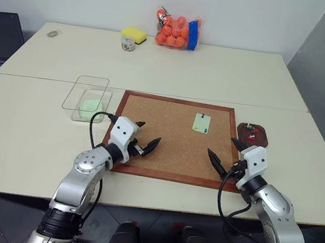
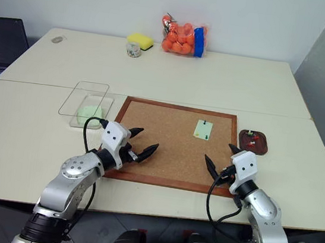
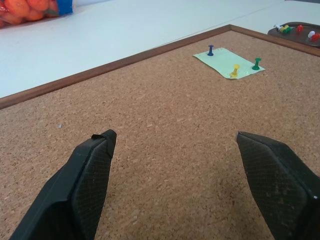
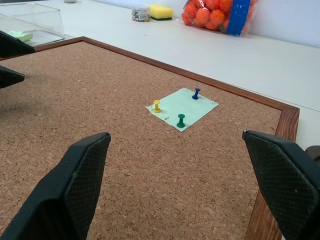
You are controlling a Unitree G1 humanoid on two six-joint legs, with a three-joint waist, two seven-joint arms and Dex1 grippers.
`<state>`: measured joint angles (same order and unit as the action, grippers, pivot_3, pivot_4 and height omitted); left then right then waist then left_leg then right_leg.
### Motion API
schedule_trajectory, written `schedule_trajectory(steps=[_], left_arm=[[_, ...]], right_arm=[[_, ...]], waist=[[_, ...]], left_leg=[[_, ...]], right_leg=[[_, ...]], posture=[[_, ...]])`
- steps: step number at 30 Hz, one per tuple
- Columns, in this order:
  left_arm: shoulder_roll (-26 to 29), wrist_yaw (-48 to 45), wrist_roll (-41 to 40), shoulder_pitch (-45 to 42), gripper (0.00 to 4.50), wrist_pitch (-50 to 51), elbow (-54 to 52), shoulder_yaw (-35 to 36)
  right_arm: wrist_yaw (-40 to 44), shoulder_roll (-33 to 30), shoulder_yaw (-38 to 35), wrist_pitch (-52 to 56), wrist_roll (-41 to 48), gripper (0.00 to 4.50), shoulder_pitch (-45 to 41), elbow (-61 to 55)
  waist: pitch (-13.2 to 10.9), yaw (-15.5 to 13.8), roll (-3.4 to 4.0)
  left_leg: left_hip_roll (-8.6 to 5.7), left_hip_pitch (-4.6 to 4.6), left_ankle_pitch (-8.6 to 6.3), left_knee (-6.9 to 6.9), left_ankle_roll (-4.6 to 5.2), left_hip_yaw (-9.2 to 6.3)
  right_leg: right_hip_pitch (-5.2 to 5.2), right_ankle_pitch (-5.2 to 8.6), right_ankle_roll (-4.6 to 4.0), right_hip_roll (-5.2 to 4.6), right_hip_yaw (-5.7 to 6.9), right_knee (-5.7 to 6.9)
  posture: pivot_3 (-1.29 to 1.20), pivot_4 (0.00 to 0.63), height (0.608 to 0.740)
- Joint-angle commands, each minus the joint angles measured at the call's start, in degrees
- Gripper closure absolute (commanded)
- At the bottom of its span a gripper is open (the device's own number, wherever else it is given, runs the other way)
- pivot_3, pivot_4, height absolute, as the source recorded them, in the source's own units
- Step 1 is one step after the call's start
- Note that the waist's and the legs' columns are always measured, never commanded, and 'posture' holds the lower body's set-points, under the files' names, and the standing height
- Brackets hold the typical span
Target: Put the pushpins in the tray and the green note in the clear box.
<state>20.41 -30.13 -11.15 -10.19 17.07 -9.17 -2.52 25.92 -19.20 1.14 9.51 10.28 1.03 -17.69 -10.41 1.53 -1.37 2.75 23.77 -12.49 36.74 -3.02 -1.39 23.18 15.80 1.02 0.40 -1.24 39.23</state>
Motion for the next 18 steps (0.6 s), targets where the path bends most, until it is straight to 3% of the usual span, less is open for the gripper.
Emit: schedule_trajectory(steps=[1, 12, 18], left_arm=[[-0.3, 0.0, -0.9, -0.8, 0.44, -0.3, -2.4, 0.7], [1.4, -0.7, -0.8, -5.8, 0.44, -0.6, 2.1, 2.8], [2.2, -6.0, -3.3, -8.9, 0.44, -1.2, 4.4, 2.7]], right_arm=[[0.1, -0.2, -0.7, -0.7, 0.6, 0.00, -0.7, -2.9], [0.0, -0.3, -0.6, -0.4, 0.4, 0.00, -0.9, -3.0], [0.8, -1.2, -0.1, 0.6, 0.5, 0.00, -0.8, -4.7]], waist=[[0.0, 0.0, 0.00], [0.0, 0.0, 0.00], [0.0, 0.0, 0.00]], left_leg=[[0.00, 0.00, 0.00, 0.00, 0.00, 0.00], [0.00, 0.00, 0.00, 0.00, 0.00, -0.01], [-0.01, 0.01, 0.00, 0.00, 0.00, -0.01]], right_leg=[[0.00, 0.00, 0.00, 0.00, 0.00, 0.00], [0.00, 0.00, 0.00, 0.00, 0.01, 0.00], [0.00, 0.00, 0.00, 0.00, 0.02, -0.01]], posture=[[0.00, 0.150, 0.740], [0.00, 0.150, 0.740], [0.00, 0.150, 0.740]])
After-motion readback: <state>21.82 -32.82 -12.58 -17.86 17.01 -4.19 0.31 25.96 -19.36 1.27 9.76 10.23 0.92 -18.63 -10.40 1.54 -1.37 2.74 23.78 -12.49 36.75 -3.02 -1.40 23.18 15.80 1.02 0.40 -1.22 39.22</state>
